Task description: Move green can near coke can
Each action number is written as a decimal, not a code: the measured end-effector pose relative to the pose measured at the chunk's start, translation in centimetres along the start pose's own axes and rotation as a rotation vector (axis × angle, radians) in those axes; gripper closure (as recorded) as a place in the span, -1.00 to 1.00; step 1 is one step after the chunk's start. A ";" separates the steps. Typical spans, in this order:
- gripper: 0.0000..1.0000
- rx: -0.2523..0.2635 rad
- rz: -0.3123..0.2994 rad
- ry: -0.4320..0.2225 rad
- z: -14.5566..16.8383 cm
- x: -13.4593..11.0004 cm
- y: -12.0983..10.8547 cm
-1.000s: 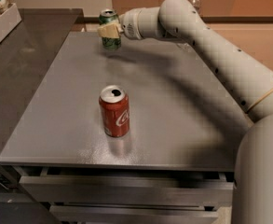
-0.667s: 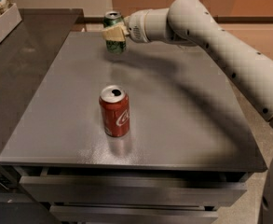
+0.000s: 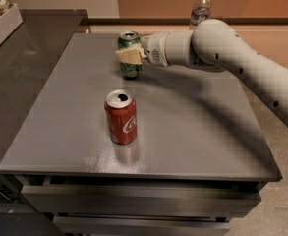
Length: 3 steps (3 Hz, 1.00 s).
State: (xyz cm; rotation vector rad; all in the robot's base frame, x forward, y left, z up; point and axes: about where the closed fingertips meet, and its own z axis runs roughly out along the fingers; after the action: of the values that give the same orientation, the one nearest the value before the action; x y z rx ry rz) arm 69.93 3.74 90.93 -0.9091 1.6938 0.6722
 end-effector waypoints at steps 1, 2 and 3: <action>1.00 -0.011 0.004 -0.002 -1.2 2.3 1.5; 1.00 -0.020 -0.028 -0.007 -2.6 2.6 2.6; 1.00 -0.035 -0.074 -0.013 -4.3 1.5 3.7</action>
Offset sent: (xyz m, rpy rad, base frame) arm -0.0620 -0.0254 -0.0155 -0.0208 -0.0576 0.0426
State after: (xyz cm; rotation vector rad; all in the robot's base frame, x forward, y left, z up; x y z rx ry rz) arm 64.37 1.98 90.69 -0.9853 1.6335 0.6578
